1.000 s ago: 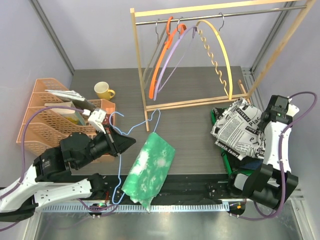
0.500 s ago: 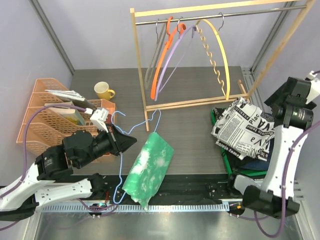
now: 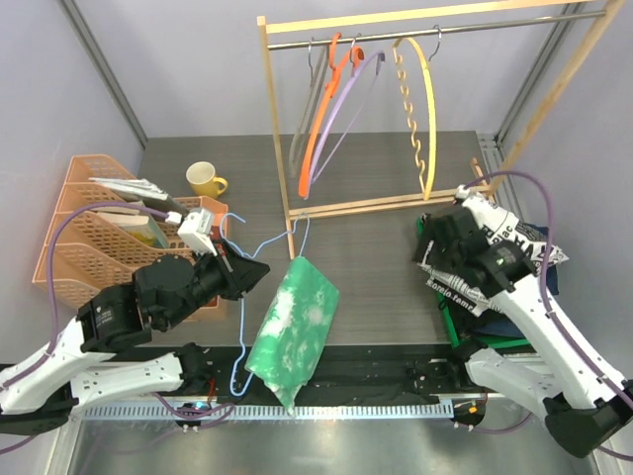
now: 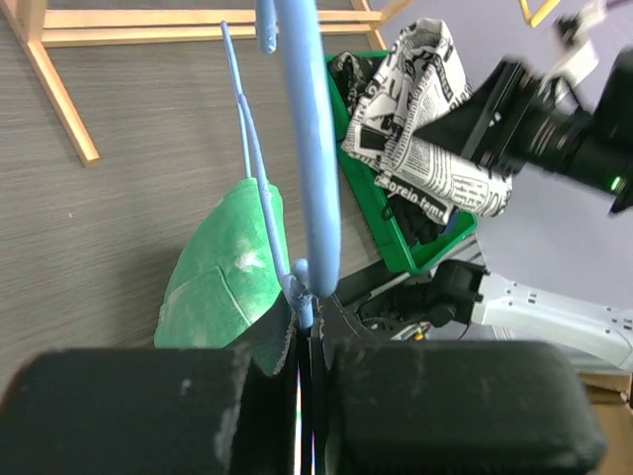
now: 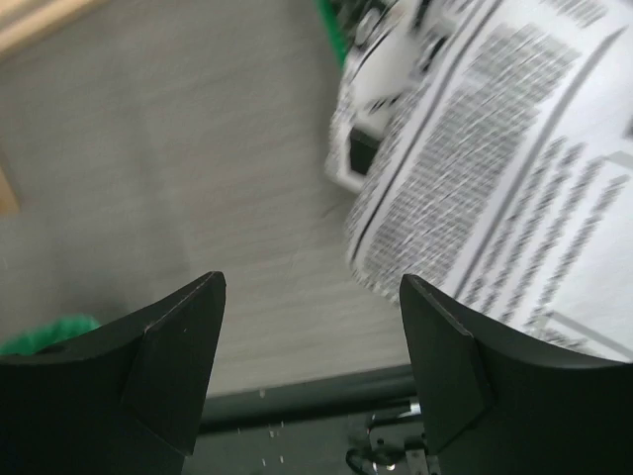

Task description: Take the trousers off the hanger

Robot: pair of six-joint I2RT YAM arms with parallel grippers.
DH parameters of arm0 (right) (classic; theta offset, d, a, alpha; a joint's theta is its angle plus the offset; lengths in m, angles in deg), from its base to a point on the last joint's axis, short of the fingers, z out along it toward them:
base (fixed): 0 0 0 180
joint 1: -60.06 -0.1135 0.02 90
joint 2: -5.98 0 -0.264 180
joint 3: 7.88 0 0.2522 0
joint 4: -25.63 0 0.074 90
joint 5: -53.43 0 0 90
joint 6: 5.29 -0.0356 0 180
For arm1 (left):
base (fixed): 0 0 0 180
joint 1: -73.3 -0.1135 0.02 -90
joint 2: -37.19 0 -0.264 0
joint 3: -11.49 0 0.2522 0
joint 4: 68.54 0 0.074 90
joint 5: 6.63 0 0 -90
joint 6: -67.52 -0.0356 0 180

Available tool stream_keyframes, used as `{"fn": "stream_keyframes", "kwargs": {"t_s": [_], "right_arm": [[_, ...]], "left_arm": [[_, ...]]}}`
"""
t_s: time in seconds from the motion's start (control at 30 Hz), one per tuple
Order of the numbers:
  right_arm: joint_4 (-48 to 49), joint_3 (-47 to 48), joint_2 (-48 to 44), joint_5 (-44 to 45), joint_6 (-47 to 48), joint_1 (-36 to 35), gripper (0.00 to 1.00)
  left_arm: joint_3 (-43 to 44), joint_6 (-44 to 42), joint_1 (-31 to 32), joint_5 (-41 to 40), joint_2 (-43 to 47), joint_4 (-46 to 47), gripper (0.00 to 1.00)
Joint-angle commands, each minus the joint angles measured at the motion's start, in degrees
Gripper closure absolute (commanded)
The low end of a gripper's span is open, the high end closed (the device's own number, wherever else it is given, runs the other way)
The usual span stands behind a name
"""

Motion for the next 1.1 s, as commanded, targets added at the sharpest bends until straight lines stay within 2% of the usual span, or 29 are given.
{"fn": "stream_keyframes", "kwargs": {"t_s": [0.0, 0.03, 0.1, 0.13, 0.2, 0.23, 0.3, 0.33, 0.43, 0.47, 0.57, 0.8, 1.0, 1.07], "right_arm": [[5.0, -7.5, -3.8, 0.2, -10.2, -10.1, 0.23], [7.0, -8.9, -3.5, 0.8, -11.4, -16.9, 0.24], [8.6, -11.4, -2.8, 5.6, -16.0, -25.4, 0.23], [9.4, -11.5, -1.8, 7.9, -17.5, -32.9, 0.23], [9.2, -10.7, -0.3, 11.5, -21.7, -40.9, 0.22], [9.1, -10.4, 1.3, 14.5, -22.8, -47.5, 0.22], [10.2, -9.9, 3.0, 16.6, -23.7, -53.2, 0.21], [12.6, -10.0, 4.3, 18.7, -23.2, -59.8, 0.21], [17.3, -7.6, 10.1, 24.0, -17.3, -69.4, 0.17], [17.4, -6.2, 13.6, 28.7, -16.4, -74.7, 0.16], [20.0, -0.8, 18.1, 36.6, -9.6, -82.2, 0.13], [34.3, 4.5, 25.2, 41.8, 8.2, -85.8, 0.11], [49.6, 3.0, 26.0, 40.7, 22.2, -85.6, 0.07], [52.1, 2.3, 26.1, 40.0, 24.4, -84.8, 0.06]], "left_arm": [[3.1, 3.6, 0.0, -5.8, -0.4, 6.5, 1.0], [3.2, 4.0, -0.1, -6.8, -0.7, 6.5, 1.0], [3.8, 4.4, -0.1, -7.9, -1.2, 6.4, 1.0], [3.8, 4.6, -0.1, -8.6, -1.3, 5.9, 1.0], [4.1, 5.5, -0.1, -11.0, -1.4, 5.4, 1.0], [4.1, 5.8, -0.1, -11.6, -1.5, 5.3, 1.0], [4.5, 6.1, -0.1, -13.6, -1.8, 4.6, 0.99], [4.6, 6.2, -0.1, -14.2, -2.0, 4.4, 1.0], [5.2, 6.7, -0.1, -16.0, -2.5, 3.6, 1.0], [5.3, 6.8, -0.1, -16.5, -2.7, 3.4, 0.99], [6.1, 6.6, -0.1, -17.4, -3.5, 2.4, 1.0], [7.4, 6.8, -0.1, -19.5, -3.8, -1.9, 1.0], [7.6, 7.8, 0.0, -19.6, -3.1, -3.7, 1.0], [8.1, 7.8, -0.1, -19.5, -3.3, -3.7, 1.0]]}}
